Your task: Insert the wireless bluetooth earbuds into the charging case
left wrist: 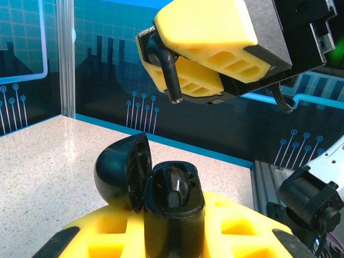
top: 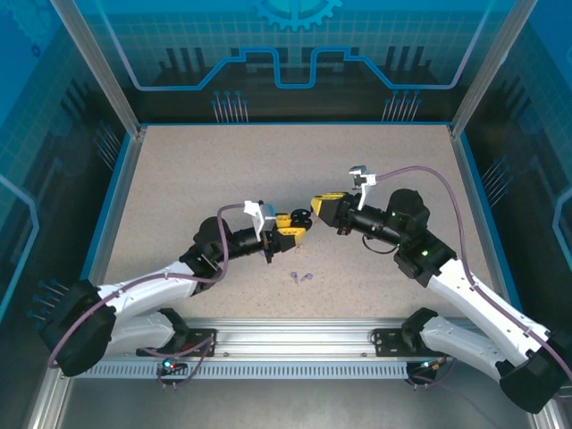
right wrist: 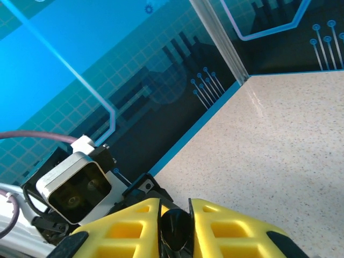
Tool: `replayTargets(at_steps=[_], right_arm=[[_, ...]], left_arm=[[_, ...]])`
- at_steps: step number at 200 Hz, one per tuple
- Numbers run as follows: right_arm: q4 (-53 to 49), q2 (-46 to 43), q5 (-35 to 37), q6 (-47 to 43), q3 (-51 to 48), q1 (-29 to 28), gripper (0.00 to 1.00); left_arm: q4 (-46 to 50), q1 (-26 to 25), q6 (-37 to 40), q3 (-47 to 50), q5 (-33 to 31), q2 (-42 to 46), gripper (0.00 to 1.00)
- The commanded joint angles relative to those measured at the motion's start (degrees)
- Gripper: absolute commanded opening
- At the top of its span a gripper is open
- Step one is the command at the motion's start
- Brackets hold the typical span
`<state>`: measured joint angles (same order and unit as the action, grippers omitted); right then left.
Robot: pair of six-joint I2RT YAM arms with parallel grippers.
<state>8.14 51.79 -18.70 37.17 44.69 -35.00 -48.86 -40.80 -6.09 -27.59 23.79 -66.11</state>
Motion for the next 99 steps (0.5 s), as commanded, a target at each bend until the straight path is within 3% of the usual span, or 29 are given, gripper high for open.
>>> replayTargets(at_steps=[1,99], right_arm=[[3.7,-0.1,-0.2,-1.1,0.1,-1.4,0.2],[3.8,0.1,1.6,-3.8,-2.7,-3.5,0.2]], left_arm=[[-3.2,-0.7,-0.9,-2.2,0.6,-0.5,0.0],[-4.8,-0.8,-4.1,-3.1,-0.8,-1.5,0.0]])
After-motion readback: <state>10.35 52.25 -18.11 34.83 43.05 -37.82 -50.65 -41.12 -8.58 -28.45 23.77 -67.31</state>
